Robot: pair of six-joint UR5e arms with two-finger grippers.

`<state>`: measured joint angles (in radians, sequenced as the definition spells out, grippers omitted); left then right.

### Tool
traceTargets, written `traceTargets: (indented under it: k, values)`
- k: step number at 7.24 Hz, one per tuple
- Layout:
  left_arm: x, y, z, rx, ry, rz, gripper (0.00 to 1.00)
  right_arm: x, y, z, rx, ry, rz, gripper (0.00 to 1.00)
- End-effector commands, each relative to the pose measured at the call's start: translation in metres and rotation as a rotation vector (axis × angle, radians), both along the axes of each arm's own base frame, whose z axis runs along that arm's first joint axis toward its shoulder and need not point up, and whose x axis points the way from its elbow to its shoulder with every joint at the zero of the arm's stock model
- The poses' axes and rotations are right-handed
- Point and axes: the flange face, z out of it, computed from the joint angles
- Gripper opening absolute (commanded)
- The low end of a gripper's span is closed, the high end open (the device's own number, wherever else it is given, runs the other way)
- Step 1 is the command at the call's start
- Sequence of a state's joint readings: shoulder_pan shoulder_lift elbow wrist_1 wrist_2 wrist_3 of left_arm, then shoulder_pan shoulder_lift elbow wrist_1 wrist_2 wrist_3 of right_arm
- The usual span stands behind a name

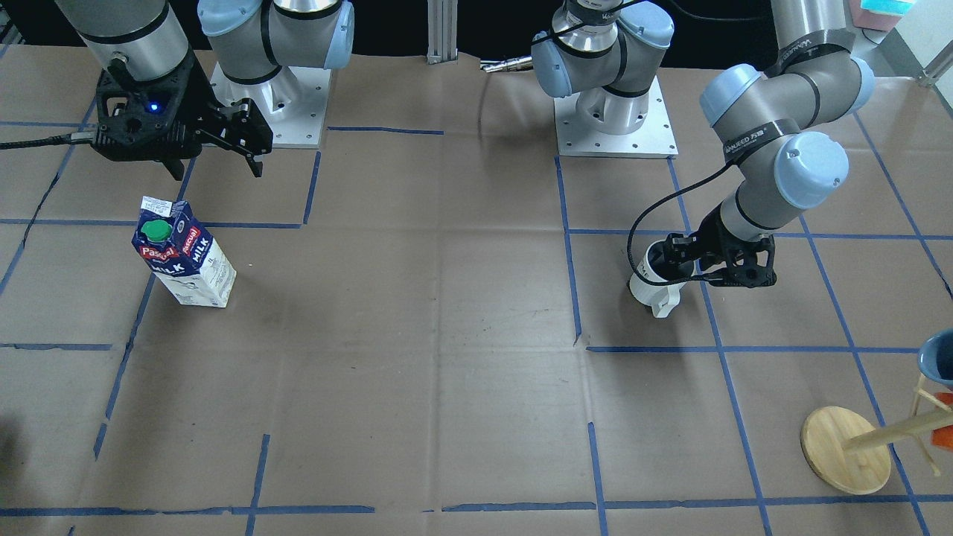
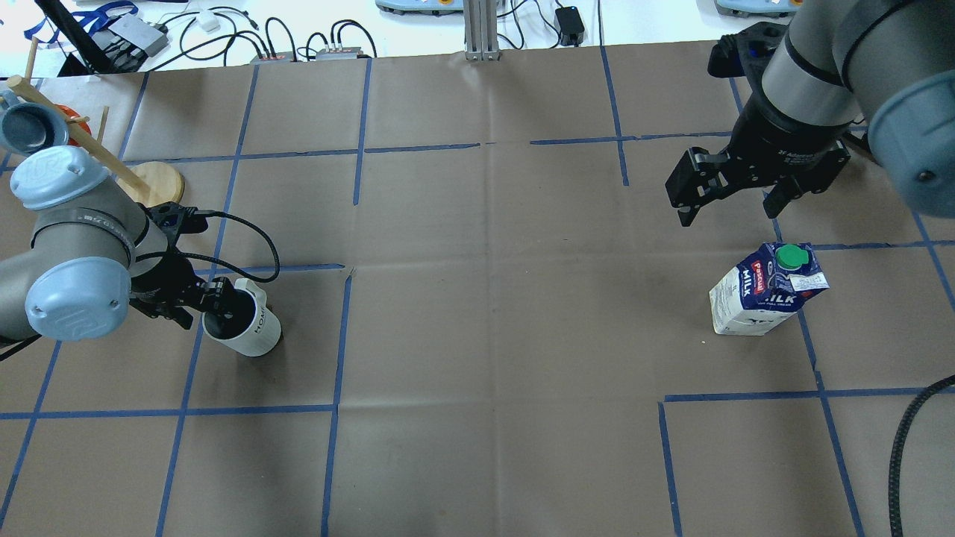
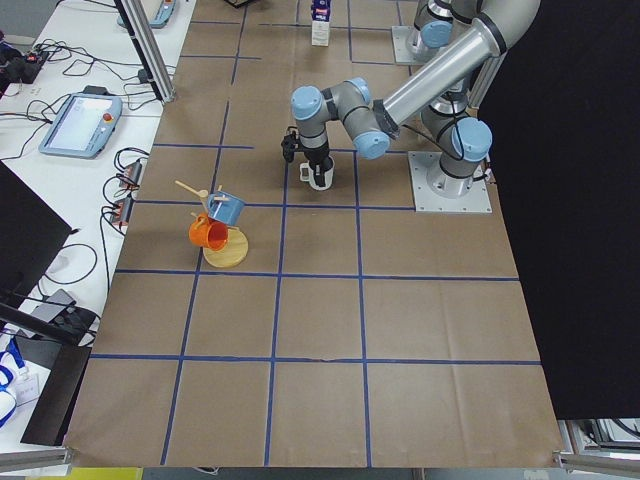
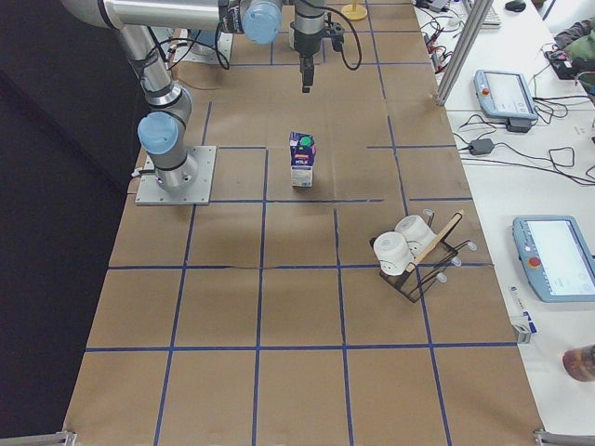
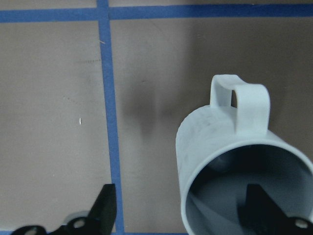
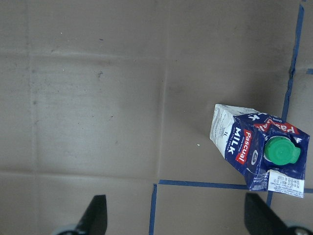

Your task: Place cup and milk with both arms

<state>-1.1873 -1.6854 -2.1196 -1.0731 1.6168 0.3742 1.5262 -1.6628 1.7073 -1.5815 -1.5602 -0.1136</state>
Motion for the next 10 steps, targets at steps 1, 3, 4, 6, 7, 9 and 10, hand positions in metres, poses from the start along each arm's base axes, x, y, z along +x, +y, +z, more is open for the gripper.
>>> traceTargets:
  k: [1,3,4,6,7,9,10]
  values:
    - [-0.003,0.006,-0.009,0.017,0.006,0.003,0.00,0.001,0.000,0.000,0.000,0.000,0.000,1.00]
    - [-0.008,-0.003,0.011,-0.032,-0.012,-0.001,0.00,-0.001,0.000,0.000,0.000,0.000,-0.002,1.00]
    - [-0.017,-0.016,0.030,-0.077,0.006,0.028,0.00,0.000,0.000,0.000,0.000,0.000,-0.002,1.00]
    - [-0.103,-0.040,0.068,-0.144,0.011,0.065,0.00,-0.001,0.000,0.000,-0.002,0.000,0.000,1.00]
    - [-0.158,-0.053,0.078,-0.168,0.007,0.078,0.00,0.001,0.000,0.000,-0.002,0.000,0.002,1.00]
    - [-0.234,-0.103,0.074,-0.185,0.019,0.029,0.00,0.000,0.000,0.000,-0.002,-0.002,0.003,1.00]
    - [-0.266,-0.125,0.070,-0.195,0.018,0.028,0.00,0.000,0.000,0.000,-0.003,-0.002,0.006,1.00]
